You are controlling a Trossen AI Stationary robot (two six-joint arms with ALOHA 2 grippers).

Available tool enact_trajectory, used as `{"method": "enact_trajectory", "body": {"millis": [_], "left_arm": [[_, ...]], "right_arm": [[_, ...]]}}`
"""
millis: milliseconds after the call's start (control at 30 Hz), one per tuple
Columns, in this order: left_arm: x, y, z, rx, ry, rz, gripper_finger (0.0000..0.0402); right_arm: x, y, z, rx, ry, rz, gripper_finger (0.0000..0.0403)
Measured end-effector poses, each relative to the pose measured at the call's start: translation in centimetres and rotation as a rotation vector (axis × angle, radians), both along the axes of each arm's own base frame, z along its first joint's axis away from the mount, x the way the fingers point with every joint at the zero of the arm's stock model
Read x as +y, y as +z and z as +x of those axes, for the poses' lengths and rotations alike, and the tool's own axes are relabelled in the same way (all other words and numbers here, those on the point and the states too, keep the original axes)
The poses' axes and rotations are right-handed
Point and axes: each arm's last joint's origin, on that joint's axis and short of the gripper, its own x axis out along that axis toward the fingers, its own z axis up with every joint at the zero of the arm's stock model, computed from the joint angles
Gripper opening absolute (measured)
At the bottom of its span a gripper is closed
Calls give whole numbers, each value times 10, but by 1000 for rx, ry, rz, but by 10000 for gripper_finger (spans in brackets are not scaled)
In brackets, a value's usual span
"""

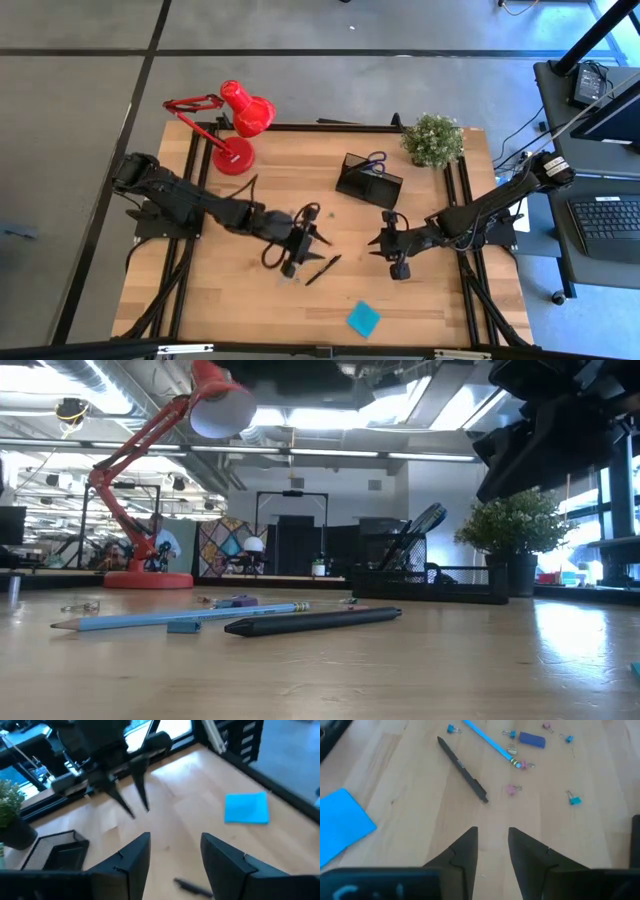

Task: Pick and place office supplies into organizer
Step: Put the blue sticky note into the black desk organizer

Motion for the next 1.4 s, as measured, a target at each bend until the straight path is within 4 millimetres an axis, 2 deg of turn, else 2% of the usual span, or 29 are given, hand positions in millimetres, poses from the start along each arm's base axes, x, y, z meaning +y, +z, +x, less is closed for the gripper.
{"method": "enact_trajectory", "body": {"millis": [167,300,433,633,800,933,1167,1400], "left_arm": [[-28,-1,-5,-15,-62,-51,167],[-44,-9,-7,0,-104,-45,158],[-53,-14,-7,-2,-95,-30,146],[-55,-17,-7,7,-91,-22,133],[-54,-17,-7,2,-90,-23,130],[-52,-17,-6,4,-82,-23,129],[-52,-18,-6,10,-80,-19,129],[-52,-18,-6,13,-80,-18,129]], "right_arm": [[2,3,2,-25,-22,91,113],[10,9,5,-57,125,202,113],[24,14,5,-106,239,283,113],[58,-2,8,-16,319,275,113],[91,-21,26,67,389,208,113],[109,-36,41,174,398,147,113],[130,-51,61,307,401,75,113],[133,-63,65,448,364,12,113]]}}
